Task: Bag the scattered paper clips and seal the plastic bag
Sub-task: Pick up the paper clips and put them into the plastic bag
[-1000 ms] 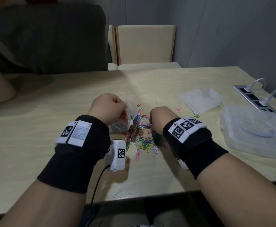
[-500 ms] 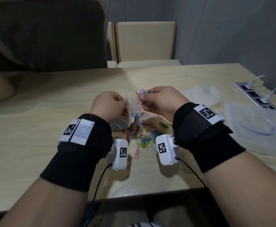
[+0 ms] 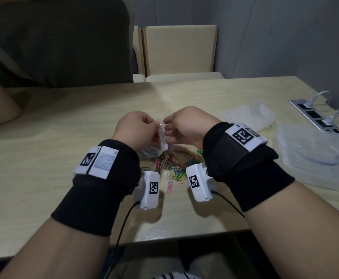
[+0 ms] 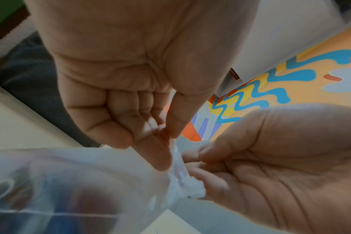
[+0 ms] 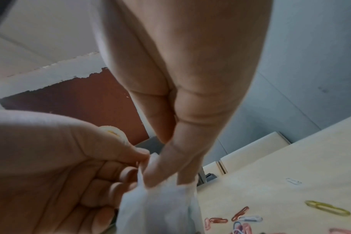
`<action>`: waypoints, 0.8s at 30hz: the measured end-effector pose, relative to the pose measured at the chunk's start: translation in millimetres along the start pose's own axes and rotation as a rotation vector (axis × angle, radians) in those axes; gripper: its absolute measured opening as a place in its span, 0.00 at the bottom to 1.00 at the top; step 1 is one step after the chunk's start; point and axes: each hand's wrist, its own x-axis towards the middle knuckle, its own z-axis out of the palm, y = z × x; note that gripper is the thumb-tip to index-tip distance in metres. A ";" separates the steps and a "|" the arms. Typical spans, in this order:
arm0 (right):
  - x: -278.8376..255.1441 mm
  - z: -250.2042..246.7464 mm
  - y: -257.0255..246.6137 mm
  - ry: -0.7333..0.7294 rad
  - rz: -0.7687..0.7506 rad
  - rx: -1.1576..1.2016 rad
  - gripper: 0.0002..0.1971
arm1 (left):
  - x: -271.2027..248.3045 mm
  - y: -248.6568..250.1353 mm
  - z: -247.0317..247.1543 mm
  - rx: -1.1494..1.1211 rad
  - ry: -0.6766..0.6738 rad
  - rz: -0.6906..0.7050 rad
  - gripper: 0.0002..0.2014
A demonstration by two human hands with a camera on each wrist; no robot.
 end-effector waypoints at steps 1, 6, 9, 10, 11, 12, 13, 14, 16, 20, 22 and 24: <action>-2.2 0.4 -0.2 0.009 -0.024 -0.019 0.17 | -0.2 0.1 0.1 -0.009 0.000 -0.003 0.12; 4.1 -25.2 14.1 0.218 -0.081 -0.421 0.14 | 0.0 1.3 -0.8 -0.004 0.001 0.006 0.10; 1.0 -56.4 25.1 0.307 0.075 -0.853 0.18 | 0.5 3.5 2.8 -0.001 -0.010 0.004 0.12; 2.3 -68.9 31.4 0.309 0.135 -0.933 0.18 | 0.9 4.5 4.5 0.000 -0.012 0.000 0.12; 0.6 -81.4 37.4 0.318 0.185 -1.005 0.19 | 1.3 5.3 6.6 -0.001 -0.014 -0.001 0.12; 0.9 -92.3 43.8 0.322 0.251 -1.057 0.19 | 1.4 6.2 8.8 -0.002 -0.017 -0.002 0.13; 0.8 -102.4 49.3 0.320 0.299 -1.112 0.21 | 1.7 6.9 11.2 -0.002 -0.020 0.003 0.13; 1.5 -111.2 53.8 0.320 0.330 -1.136 0.22 | 1.9 7.4 13.3 0.002 -0.025 0.007 0.13; -1.6 -117.9 55.5 0.272 0.364 -1.128 0.21 | 2.1 8.6 16.4 0.019 -0.030 0.012 0.12; -1.2 -108.8 58.1 0.227 0.352 -1.114 0.21 | 2.8 8.6 18.1 0.036 -0.036 0.022 0.11; 1.7 -100.5 60.8 0.240 0.306 -1.103 0.22 | 2.3 7.8 17.5 0.038 -0.028 0.025 0.12; 2.6 -90.2 62.2 0.215 0.304 -1.137 0.23 | 2.6 7.4 16.8 0.030 -0.026 0.018 0.12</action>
